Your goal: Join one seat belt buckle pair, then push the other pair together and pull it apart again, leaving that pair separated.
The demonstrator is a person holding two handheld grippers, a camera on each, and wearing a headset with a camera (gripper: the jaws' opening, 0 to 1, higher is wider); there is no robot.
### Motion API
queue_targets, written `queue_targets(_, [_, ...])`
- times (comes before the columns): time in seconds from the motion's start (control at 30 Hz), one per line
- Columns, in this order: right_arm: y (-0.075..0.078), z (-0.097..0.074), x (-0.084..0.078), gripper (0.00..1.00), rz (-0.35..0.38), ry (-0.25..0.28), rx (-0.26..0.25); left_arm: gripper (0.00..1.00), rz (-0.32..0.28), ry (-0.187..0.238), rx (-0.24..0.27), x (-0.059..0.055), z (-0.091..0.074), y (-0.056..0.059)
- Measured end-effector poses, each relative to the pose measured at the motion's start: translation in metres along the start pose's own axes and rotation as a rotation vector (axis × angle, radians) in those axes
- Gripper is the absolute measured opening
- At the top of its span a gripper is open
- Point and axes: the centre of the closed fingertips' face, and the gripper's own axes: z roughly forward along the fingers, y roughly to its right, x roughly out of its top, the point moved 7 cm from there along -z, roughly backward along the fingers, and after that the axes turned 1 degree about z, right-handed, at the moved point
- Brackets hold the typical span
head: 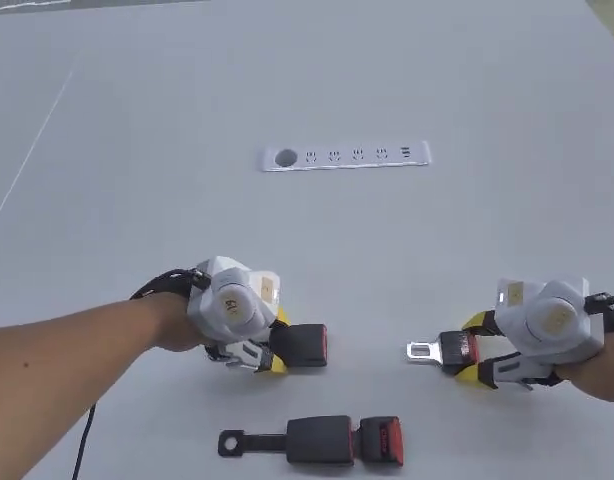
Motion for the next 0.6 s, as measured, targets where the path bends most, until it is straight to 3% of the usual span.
queue_targets(0.03, [0.000,0.000,0.001,0.52,0.006,0.009,-0.005,0.34,-0.008,-0.003,0.003,0.000,0.000,0.000])
queue_targets(0.07, [0.000,-0.001,0.002,0.57,0.065,0.035,-0.024,0.36,-0.015,-0.008,-0.001,0.000,0.000,0.001])
queue_targets(0.2, [0.003,-0.009,0.008,0.61,0.105,0.104,-0.073,0.53,-0.029,-0.017,-0.005,0.001,-0.001,0.007])
queue_targets(0.33, [0.004,-0.012,0.009,0.69,0.170,0.139,-0.133,0.62,-0.135,0.046,0.053,0.007,-0.008,0.003])
queue_targets(0.47, [0.006,-0.014,0.012,0.78,0.283,0.214,-0.203,0.72,-0.219,0.102,0.103,0.014,-0.018,-0.002])
queue_targets(0.6, [0.008,-0.016,0.012,0.79,0.362,0.266,-0.267,0.80,-0.298,0.119,0.175,0.014,-0.030,-0.005])
